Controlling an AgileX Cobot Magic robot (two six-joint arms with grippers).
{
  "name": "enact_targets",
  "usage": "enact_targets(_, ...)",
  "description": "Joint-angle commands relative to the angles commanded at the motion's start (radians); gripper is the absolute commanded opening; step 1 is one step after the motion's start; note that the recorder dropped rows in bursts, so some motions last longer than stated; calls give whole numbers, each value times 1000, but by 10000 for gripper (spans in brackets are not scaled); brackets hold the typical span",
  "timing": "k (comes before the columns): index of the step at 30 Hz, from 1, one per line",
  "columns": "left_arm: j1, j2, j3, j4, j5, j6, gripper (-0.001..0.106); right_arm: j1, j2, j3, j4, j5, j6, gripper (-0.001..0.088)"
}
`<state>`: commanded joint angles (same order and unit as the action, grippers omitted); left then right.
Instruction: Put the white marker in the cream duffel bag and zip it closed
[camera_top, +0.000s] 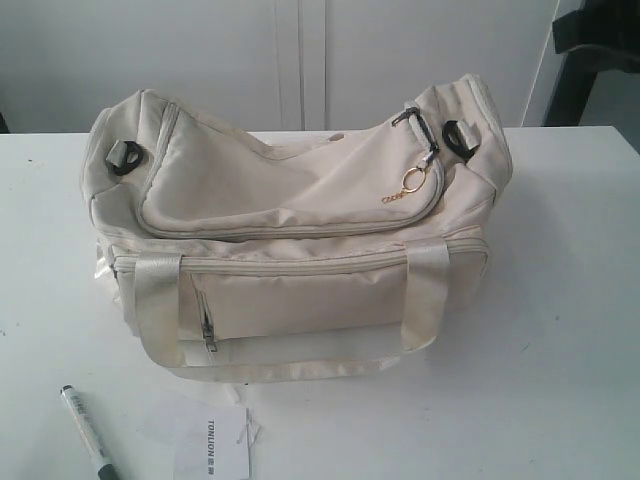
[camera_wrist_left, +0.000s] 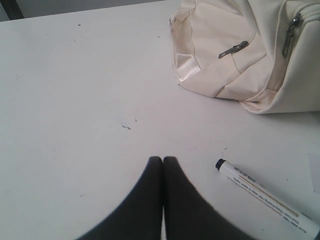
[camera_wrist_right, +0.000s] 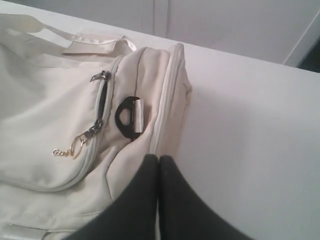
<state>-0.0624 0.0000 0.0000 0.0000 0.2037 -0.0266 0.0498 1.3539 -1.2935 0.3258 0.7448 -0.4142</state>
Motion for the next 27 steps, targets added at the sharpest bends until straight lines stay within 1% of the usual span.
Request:
enact_targets(2, 0, 0, 0, 0, 0, 0, 0, 0, 36, -30, 0, 18, 0, 1)
enact_targets(4, 0, 0, 0, 0, 0, 0, 0, 0, 88, -71, 0, 46, 0, 57)
enact_targets(5, 0, 0, 0, 0, 0, 0, 0, 0, 123, -98, 6, 66, -2, 158)
enact_targets(6, 0, 0, 0, 0, 0, -2, 0, 0, 140, -108, 16, 70, -2, 208)
enact_targets(7, 0, 0, 0, 0, 0, -4, 0, 0, 168, -121, 52, 68, -20, 355)
enact_targets(8, 0, 0, 0, 0, 0, -4, 0, 0, 178, -127, 73, 66, -35, 433)
enact_targets(9, 0, 0, 0, 0, 0, -4, 0, 0, 203, -134, 104, 46, -37, 571)
enact_targets(10, 0, 0, 0, 0, 0, -4, 0, 0, 211, -136, 110, 34, -37, 615)
enact_targets(11, 0, 0, 0, 0, 0, -4, 0, 0, 231, -140, 119, -4, -37, 680)
enact_targets(13, 0, 0, 0, -8, 0, -4, 0, 0, 255, -142, 132, -49, -37, 689)
enact_targets(16, 0, 0, 0, -10, 0, -4, 0, 2, 300, -142, 147, -68, -37, 689)
enact_targets(20, 0, 0, 0, -12, 0, -4, 0, 2, 346, -142, 178, -141, -37, 687)
enact_targets(25, 0, 0, 0, -15, 0, -4, 0, 2, 433, -208, 197, -146, -37, 674)
enact_targets(27, 0, 0, 0, -15, 0, -4, 0, 2, 464, -233, 197, -144, -35, 655)
